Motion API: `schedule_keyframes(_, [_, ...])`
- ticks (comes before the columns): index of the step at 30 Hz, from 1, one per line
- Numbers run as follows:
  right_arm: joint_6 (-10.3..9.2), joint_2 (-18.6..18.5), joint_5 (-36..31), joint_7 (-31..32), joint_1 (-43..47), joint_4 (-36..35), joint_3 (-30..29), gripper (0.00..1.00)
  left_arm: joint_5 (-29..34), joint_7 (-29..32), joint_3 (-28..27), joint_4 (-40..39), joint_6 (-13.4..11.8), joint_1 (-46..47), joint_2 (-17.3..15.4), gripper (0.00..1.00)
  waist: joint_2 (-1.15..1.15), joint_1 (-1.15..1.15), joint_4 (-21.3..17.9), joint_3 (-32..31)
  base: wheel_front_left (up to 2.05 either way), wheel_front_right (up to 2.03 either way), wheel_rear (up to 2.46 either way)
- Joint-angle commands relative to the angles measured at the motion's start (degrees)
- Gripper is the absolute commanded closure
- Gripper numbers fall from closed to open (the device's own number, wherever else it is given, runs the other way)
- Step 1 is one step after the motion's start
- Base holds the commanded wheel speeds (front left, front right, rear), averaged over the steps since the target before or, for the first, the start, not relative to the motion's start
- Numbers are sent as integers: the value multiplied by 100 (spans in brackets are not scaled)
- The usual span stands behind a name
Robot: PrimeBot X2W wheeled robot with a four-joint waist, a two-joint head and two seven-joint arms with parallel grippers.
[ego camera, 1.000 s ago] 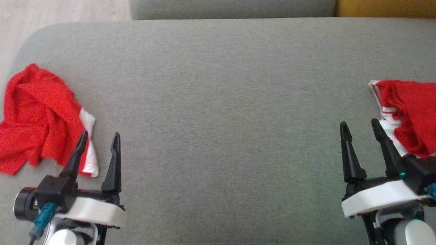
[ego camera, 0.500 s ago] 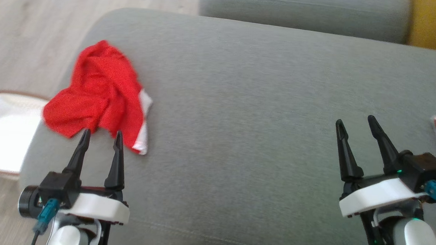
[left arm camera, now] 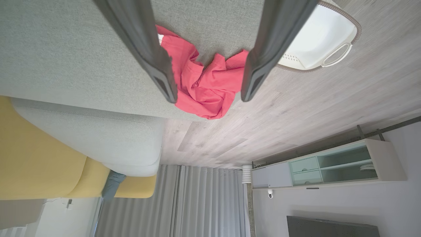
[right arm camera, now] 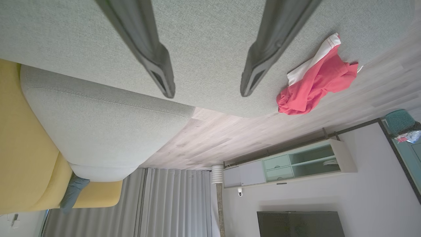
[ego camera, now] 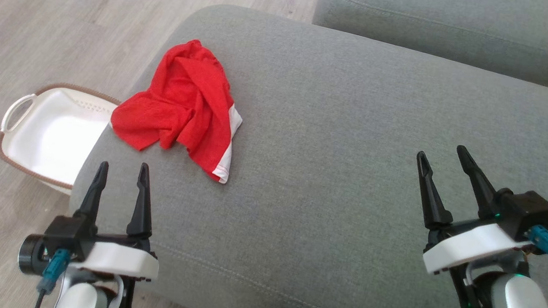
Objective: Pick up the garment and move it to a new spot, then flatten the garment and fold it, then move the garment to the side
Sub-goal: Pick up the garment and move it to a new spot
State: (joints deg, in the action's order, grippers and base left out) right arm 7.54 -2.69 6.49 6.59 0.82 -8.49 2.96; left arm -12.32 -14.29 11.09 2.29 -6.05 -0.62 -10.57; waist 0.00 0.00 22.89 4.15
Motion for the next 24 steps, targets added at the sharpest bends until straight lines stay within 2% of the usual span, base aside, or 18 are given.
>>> schedule_keyframes(1, [-5,-19,-13,24,-115,-225,117,0,-10,-70,-241,-181,-11,262,-42,0,0,0,36,-3,0,0,0])
schedule_keyframes(14, [-5,-20,-53,113,-185,-304,131,0,-14,-71,-348,-171,35,409,66,0,0,0,11,184,0,0,0])
schedule_keyframes(20, [-5,-63,-159,283,-428,-501,183,0,-20,-71,-510,-21,199,918,233,0,0,0,-155,750,0,0,0])
schedule_keyframes(24, [-5,-114,-274,452,-641,-672,224,0,-67,-71,-721,349,395,1461,395,0,0,0,-301,1252,0,0,0])
